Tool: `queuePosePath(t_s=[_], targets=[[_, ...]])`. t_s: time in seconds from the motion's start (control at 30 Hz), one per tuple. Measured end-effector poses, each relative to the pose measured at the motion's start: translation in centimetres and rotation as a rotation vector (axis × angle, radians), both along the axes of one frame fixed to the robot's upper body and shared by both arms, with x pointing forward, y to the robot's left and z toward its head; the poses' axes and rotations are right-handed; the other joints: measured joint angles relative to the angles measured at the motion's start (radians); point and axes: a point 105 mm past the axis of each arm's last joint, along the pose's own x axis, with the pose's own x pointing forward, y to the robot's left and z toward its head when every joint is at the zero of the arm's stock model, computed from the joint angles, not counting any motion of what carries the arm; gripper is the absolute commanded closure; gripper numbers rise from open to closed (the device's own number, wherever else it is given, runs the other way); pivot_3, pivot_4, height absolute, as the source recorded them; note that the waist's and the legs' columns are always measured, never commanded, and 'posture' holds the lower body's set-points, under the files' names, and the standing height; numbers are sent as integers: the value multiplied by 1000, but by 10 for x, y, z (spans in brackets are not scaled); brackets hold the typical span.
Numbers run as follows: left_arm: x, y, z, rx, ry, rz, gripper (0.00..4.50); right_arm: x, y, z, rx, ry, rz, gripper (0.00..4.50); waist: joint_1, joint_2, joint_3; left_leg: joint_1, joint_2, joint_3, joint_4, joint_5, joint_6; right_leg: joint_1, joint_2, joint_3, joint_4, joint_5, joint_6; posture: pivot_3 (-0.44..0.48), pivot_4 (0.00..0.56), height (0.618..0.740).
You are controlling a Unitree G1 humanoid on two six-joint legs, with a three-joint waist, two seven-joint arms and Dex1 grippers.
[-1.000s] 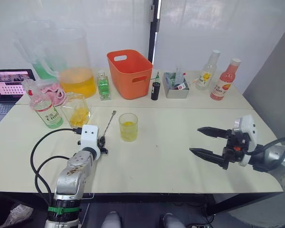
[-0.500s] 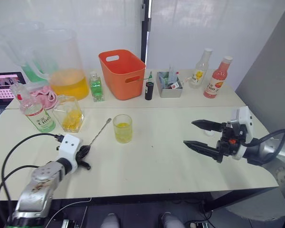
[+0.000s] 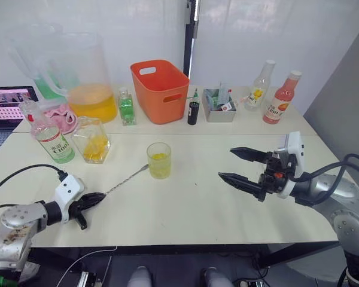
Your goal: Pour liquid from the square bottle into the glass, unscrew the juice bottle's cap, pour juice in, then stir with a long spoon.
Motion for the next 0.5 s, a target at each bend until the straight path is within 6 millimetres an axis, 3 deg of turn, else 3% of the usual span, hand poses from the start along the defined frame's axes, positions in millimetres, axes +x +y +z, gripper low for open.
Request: queuePosePath(t_s=[0.23, 0.5], targets=[[-3, 10, 5, 21, 54, -40, 1586, -5, 9, 10, 21, -27, 29, 0, -12, 0, 0, 0, 1, 0, 0, 0, 0, -1, 1, 0, 1, 0, 0, 0, 150, 703], [9, -6, 17, 11, 165, -98, 1586, -8, 21, 14, 19, -46, 59, 0, -5, 0, 0, -2, 1, 0, 1, 1, 1, -1, 1, 0, 0, 0, 0, 0, 150, 703]])
